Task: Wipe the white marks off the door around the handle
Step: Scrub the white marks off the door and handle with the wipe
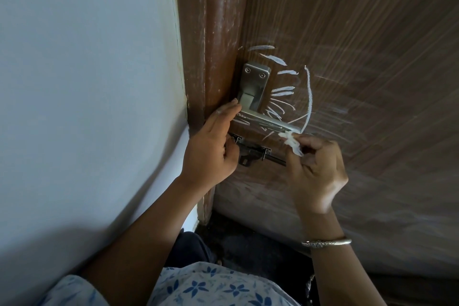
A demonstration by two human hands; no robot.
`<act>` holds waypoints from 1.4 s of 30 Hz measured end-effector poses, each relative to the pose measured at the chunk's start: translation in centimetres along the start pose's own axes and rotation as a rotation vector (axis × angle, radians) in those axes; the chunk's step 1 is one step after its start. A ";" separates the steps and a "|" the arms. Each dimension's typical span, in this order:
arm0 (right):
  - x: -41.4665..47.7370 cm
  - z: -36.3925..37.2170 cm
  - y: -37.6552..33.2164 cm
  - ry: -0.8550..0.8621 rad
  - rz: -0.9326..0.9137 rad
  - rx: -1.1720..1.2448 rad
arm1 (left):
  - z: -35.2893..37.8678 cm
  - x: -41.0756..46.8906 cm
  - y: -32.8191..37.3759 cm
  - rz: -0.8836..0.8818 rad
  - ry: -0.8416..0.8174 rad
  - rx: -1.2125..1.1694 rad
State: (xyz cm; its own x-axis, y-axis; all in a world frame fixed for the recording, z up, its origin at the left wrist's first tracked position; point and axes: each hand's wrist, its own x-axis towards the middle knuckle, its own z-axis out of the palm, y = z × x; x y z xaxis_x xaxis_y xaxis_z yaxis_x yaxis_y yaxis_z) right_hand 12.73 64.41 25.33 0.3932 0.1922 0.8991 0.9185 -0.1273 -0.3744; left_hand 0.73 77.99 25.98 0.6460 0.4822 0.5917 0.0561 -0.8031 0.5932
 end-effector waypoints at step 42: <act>1.1 1.3 -3.1 -0.247 -0.197 -0.272 | 0.0 -0.1 -0.2 -0.036 -0.026 -0.015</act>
State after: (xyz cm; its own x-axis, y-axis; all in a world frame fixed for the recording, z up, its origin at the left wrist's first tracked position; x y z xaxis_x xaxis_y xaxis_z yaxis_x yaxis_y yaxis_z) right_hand 10.39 66.25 27.21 0.2399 0.4623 0.8536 0.9454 -0.3110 -0.0973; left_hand 0.61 78.04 25.81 0.6635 0.5013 0.5554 0.0688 -0.7801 0.6219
